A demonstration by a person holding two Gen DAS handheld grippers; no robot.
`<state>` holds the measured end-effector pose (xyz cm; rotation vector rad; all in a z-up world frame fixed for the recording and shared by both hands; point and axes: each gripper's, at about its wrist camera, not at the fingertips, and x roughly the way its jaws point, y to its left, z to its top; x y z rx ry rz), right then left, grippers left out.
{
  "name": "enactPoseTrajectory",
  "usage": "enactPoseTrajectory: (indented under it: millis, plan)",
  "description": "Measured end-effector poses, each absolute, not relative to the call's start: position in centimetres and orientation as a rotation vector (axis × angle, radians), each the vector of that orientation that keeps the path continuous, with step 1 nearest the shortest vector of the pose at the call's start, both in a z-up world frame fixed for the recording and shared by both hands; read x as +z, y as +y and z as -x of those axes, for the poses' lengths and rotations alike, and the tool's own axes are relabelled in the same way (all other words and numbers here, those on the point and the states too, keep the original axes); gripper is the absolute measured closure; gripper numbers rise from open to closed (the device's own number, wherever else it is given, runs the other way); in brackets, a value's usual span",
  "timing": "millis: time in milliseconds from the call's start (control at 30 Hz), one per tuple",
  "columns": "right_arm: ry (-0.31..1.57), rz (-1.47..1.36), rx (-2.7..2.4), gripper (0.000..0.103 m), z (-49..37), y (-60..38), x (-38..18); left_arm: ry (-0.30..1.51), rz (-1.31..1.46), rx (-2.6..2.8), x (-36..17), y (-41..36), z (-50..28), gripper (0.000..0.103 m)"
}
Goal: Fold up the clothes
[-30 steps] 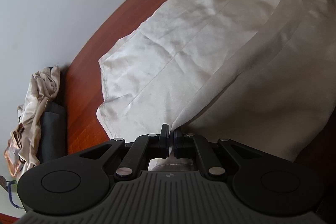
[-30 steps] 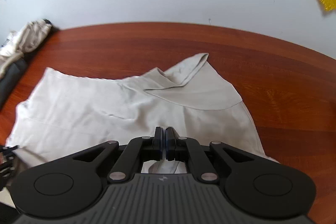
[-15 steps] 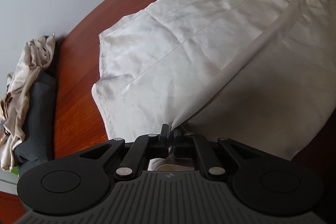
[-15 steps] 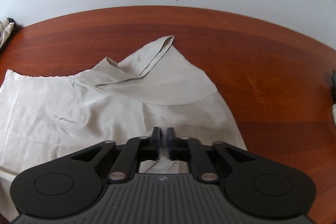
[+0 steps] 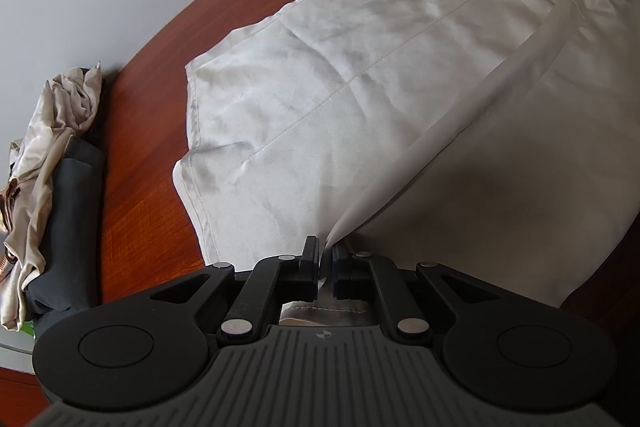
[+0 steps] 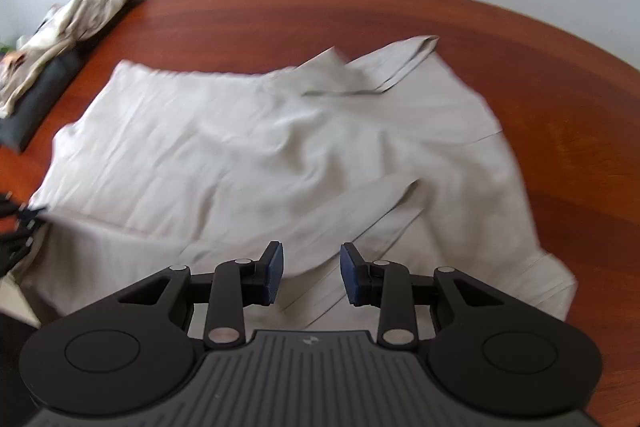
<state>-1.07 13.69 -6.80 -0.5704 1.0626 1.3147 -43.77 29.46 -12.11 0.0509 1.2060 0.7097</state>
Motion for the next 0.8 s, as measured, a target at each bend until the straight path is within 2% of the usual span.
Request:
enactPoseTrajectory:
  millis: [267, 333, 367, 400, 800]
  plan:
    - [1.075, 0.595, 1.357, 0.068, 3.0, 13.7, -7.5, 1.206, -0.055, 0.714, -12.2, 29.4, 43.7, 0.095]
    - [1.074, 0.601, 1.365, 0.077, 3.4, 13.8, -7.6, 1.207, -0.057, 0.71, -12.2, 29.4, 43.8, 0.095]
    - [1.073, 0.604, 1.37, 0.091, 3.6, 13.9, -7.6, 1.207, -0.056, 0.709, -12.2, 29.4, 43.8, 0.095]
    - [1.072, 0.607, 1.374, 0.1, 3.8, 13.9, -7.7, 1.207, -0.055, 0.708, -12.1, 29.3, 43.9, 0.095]
    - [0.841, 0.625, 1.44, 0.103, 5.4, 18.3, -2.7, 1.229, -0.022, 0.69, -11.6, 29.2, 44.7, 0.094]
